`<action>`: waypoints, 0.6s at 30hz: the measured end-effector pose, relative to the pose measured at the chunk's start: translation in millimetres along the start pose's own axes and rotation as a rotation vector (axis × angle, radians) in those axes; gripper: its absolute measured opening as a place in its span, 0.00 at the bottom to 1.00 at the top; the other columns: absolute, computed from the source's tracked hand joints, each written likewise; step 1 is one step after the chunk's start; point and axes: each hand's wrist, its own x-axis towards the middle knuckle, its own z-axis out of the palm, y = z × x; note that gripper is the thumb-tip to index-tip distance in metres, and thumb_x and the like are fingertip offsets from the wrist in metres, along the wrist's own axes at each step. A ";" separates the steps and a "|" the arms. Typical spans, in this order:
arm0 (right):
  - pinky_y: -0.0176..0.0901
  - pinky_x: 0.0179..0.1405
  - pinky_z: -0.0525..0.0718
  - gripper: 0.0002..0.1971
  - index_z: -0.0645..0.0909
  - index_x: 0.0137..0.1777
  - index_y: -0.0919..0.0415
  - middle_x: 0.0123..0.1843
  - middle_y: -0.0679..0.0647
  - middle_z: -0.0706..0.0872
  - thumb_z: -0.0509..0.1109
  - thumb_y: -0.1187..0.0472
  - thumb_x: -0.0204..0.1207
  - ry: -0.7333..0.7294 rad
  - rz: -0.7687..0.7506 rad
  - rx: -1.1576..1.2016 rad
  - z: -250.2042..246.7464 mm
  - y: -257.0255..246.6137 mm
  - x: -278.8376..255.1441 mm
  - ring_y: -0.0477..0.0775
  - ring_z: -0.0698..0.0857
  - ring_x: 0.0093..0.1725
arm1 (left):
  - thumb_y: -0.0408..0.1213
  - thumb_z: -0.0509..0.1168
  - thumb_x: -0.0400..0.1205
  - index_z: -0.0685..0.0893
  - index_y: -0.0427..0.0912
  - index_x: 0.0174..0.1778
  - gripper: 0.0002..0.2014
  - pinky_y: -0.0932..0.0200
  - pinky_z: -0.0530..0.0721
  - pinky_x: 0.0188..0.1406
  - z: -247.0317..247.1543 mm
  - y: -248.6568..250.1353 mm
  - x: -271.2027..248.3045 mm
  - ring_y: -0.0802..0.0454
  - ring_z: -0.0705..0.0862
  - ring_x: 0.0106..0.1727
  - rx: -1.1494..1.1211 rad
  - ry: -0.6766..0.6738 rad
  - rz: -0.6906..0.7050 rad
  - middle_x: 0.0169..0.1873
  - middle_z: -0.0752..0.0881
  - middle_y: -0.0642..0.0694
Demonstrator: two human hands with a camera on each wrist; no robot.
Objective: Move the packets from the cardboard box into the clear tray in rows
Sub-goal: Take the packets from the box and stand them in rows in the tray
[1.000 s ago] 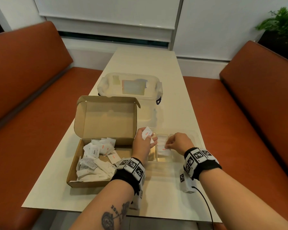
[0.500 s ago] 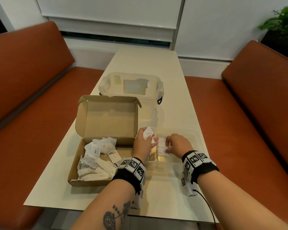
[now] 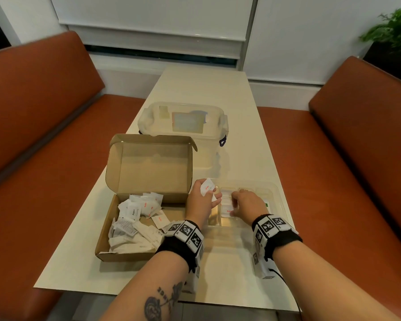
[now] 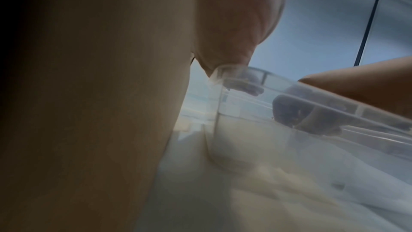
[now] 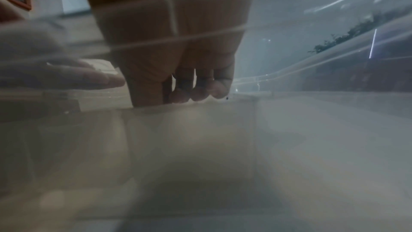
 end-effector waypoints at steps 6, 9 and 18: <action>0.40 0.40 0.70 0.12 0.76 0.43 0.56 0.46 0.54 0.81 0.73 0.50 0.72 0.043 0.026 0.118 -5.2 -0.7 0.8 0.52 0.77 0.45 | 0.23 0.56 0.84 0.75 0.47 0.58 0.15 0.59 0.89 0.44 -0.3 1.2 -1.7 0.49 0.89 0.46 -0.008 -0.019 -0.015 0.49 0.84 0.43; 0.40 0.42 0.73 0.10 0.81 0.50 0.58 0.46 0.53 0.84 0.68 0.51 0.78 0.185 0.027 0.345 -13.4 -6.6 3.2 0.49 0.78 0.43 | 0.23 0.61 0.83 0.78 0.47 0.57 0.14 0.60 0.90 0.42 -0.9 0.9 -2.5 0.48 0.90 0.47 -0.005 -0.036 -0.016 0.52 0.85 0.41; 0.36 0.48 0.75 0.13 0.86 0.57 0.53 0.52 0.48 0.86 0.73 0.62 0.73 0.123 -0.086 0.488 -31.5 -20.6 11.0 0.45 0.79 0.45 | 0.24 0.67 0.80 0.80 0.47 0.52 0.13 0.56 0.90 0.45 -3.4 0.3 -4.9 0.45 0.90 0.44 0.023 -0.099 -0.002 0.52 0.85 0.37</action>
